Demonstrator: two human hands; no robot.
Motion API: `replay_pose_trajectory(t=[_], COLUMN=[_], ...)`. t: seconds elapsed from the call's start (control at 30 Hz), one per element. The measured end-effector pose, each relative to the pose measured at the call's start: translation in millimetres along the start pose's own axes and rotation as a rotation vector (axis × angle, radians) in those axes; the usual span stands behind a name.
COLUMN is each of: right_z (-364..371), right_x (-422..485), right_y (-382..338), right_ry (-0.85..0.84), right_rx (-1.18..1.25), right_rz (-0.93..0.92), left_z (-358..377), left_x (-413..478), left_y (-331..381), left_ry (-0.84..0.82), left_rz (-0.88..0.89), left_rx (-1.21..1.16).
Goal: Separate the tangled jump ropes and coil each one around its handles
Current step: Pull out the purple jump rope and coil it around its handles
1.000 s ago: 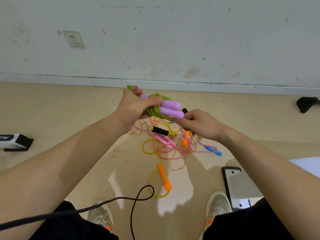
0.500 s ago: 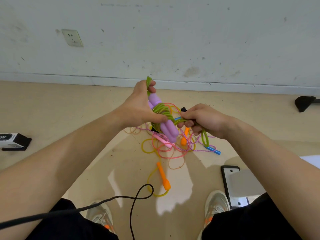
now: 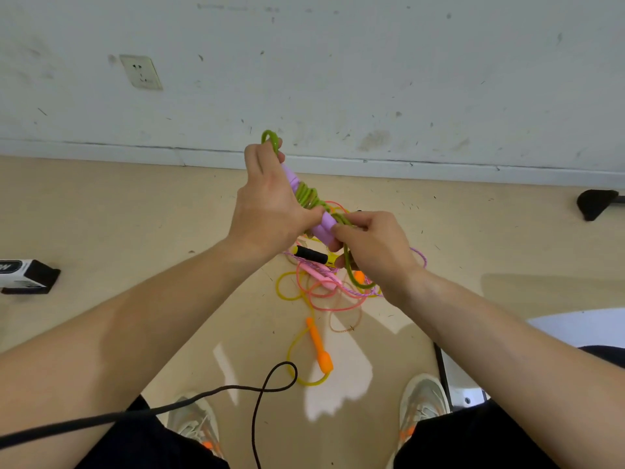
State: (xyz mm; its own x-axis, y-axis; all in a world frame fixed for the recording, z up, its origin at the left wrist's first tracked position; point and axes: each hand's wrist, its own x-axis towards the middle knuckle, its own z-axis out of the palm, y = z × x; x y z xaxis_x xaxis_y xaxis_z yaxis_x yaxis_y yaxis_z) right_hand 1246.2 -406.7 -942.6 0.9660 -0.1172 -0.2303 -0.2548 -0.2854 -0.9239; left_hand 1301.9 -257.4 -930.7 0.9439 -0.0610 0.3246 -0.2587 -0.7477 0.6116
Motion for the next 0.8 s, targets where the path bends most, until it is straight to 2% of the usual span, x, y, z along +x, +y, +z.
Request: replay_pose_trajectory(t=[0.17, 0.23, 0.33, 0.47, 0.53, 0.7, 0.8], right_z=[0.8, -7.6, -16.9, -13.9, -14.1, -0.6, 4.1], right_x=[6.8, 13.2, 18.3, 16.6, 16.8, 6.7, 4.7], right_y=[-0.6, -3.8, -5.3, -4.9, -5.4, -1.8, 4.1], right_ry=[0.099, 0.107, -0.015, -0.096, -0.056, 0.096, 0.116], right_rx=[0.106, 0.216, 0.443, 0.546, 0.482, 0.055, -0.014], right_rz=[-0.060, 0.012, 0.157, 0.259, 0.202, -0.110, -0.138], left_z=[-3.5, -6.6, -12.2, -10.4, -6.4, 7.8, 15.1], left_x=[7.0, 13.7, 23.1, 19.4, 15.5, 4.0, -1.3], left_y=[-5.0, -12.2, -25.0, -25.8, -23.9, -20.0, -20.8], left_ry=[0.038, 0.057, 0.079, 0.106, 0.149, 0.217, 0.176], left_rz=[-0.050, -0.107, -0.213, -0.199, -0.226, -0.364, -0.387], left_rx=[-0.079, -0.154, -0.237, -0.228, -0.244, -0.318, -0.324])
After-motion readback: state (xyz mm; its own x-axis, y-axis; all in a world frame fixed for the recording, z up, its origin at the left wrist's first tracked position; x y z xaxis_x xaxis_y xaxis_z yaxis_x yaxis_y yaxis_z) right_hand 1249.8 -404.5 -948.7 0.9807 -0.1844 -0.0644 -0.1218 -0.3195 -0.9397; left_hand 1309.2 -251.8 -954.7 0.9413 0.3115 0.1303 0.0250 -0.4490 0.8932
